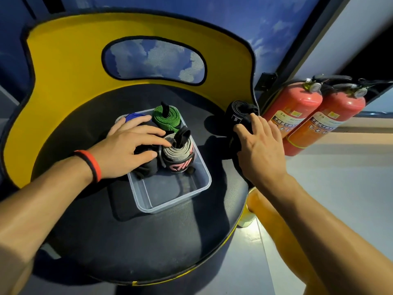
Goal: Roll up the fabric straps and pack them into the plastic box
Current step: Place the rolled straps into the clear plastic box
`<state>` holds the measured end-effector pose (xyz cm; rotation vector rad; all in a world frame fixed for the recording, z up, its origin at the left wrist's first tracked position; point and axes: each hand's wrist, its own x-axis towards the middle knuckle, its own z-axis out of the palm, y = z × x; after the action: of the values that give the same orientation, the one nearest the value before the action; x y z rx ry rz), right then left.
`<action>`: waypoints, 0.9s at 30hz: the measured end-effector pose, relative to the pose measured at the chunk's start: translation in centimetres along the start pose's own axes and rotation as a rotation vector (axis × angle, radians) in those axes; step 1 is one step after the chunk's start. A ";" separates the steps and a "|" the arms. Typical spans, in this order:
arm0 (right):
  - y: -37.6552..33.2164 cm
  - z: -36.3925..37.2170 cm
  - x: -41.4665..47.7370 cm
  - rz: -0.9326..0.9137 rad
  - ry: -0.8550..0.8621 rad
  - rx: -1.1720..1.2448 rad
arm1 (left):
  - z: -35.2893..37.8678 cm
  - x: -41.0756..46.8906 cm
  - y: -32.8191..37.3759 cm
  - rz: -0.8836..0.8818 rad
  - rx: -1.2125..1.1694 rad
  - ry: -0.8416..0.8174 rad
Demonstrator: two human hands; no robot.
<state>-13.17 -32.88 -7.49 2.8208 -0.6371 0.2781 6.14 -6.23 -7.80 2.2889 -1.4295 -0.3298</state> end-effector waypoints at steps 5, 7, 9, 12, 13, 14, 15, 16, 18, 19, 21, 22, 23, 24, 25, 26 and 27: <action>-0.8 -0.1 0.2 -0.028 0.053 0.120 | 0.0 0.0 0.0 -0.003 -0.008 -0.005; -1.5 -0.9 0.1 -0.043 0.060 0.238 | -0.1 0.0 0.0 -0.008 -0.013 -0.004; -2.1 -2.0 -0.2 -0.072 0.088 0.380 | -0.1 0.1 0.1 -0.012 -0.011 -0.007; -2.8 -4.2 -0.4 -0.144 0.169 0.602 | -0.2 0.0 0.4 -0.020 -0.021 0.003; -3.0 -5.0 -0.4 -0.166 0.195 0.684 | -0.1 0.0 0.4 -0.025 -0.028 0.008; -3.3 -5.6 -0.5 -0.180 0.216 0.761 | -0.1 0.0 0.4 -0.030 -0.033 0.014; -3.4 -6.2 -0.7 -0.185 0.230 0.828 | 0.0 0.0 0.5 -0.033 -0.033 0.022; -3.6 -6.6 -0.9 -0.185 0.231 0.889 | 0.0 0.0 0.4 -0.034 -0.028 0.027; -3.9 -6.9 -1.2 -0.186 0.184 0.998 | 0.0 -0.1 0.5 -0.031 -0.018 0.024; -4.1 -7.0 -1.3 -0.187 0.142 1.038 | 0.0 -0.2 0.6 -0.030 -0.017 0.025; -4.3 -6.7 -1.5 -0.206 0.056 1.053 | 0.0 -0.2 0.9 -0.031 -0.016 0.053; -4.5 -6.4 -1.6 -0.225 0.013 1.028 | 0.1 -0.2 1.1 -0.036 -0.016 0.072; -4.7 -6.2 -1.7 -0.245 -0.036 0.991 | 0.1 -0.2 1.3 -0.043 -0.014 0.090; -5.0 -5.9 -1.8 -0.263 -0.085 0.947 | 0.2 -0.1 1.5 -0.050 -0.009 0.107; -5.2 -5.6 -2.0 -0.281 -0.125 0.900 | 0.3 0.0 1.7 -0.061 -0.004 0.122; -5.6 -5.3 -2.1 -0.297 -0.150 0.856 | 0.3 0.1 1.9 -0.073 0.003 0.137; -5.9 -5.1 -2.2 -0.314 -0.160 0.818 | 0.4 0.2 2.1 -0.086 0.010 0.150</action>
<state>-13.20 -25.49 -4.23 3.6897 -0.0830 0.3064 4.33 -7.30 -7.19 2.3341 -1.2646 -0.1726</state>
